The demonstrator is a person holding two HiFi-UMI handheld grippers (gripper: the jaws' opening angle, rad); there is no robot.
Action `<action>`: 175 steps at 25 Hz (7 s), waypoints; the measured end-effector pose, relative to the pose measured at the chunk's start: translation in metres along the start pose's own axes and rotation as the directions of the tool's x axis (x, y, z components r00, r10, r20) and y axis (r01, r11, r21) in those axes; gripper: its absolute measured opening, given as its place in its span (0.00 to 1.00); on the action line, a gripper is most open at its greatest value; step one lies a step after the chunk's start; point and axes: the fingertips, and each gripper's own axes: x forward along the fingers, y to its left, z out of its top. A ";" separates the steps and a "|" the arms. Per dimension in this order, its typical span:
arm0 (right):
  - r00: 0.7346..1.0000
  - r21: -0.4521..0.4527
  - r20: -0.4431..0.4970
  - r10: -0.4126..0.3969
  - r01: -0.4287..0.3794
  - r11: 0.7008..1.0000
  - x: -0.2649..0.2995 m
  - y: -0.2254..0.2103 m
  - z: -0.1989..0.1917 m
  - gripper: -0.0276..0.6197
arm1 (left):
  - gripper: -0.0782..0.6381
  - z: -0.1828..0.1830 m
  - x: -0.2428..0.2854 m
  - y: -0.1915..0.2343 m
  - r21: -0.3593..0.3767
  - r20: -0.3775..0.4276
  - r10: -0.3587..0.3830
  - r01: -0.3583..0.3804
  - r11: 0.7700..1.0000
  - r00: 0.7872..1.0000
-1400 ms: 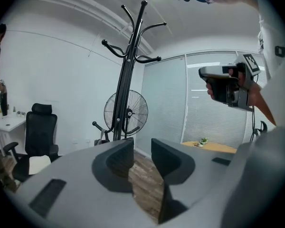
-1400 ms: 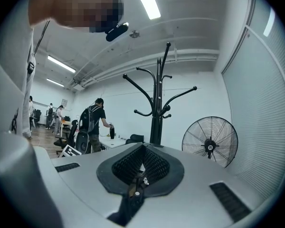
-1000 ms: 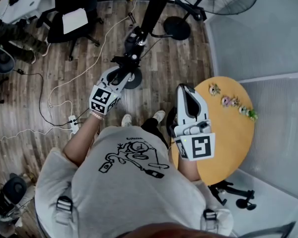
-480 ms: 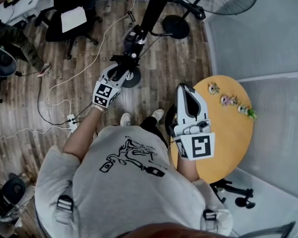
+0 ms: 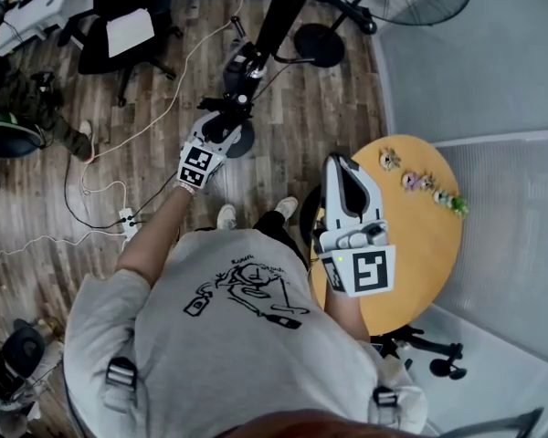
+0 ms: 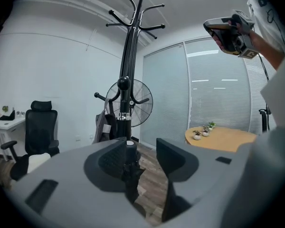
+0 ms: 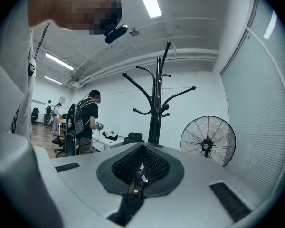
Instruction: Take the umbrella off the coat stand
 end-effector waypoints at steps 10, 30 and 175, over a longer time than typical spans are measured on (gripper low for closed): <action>1.000 -0.004 0.002 -0.012 0.012 1.000 -0.002 -0.005 0.004 0.07 | 0.38 -0.022 0.019 0.008 0.030 -0.021 0.020 -0.019 0.999 1.000; 0.998 -0.016 -0.030 -0.050 0.049 0.999 0.004 -0.026 -0.002 0.07 | 0.42 -0.035 0.067 0.027 0.054 -0.075 0.016 -0.012 0.998 0.997; 1.000 0.013 0.008 0.007 -0.007 1.000 -0.003 -0.001 -0.005 0.07 | 0.39 0.094 -0.057 -0.034 -0.042 -0.016 0.004 -0.005 0.999 1.000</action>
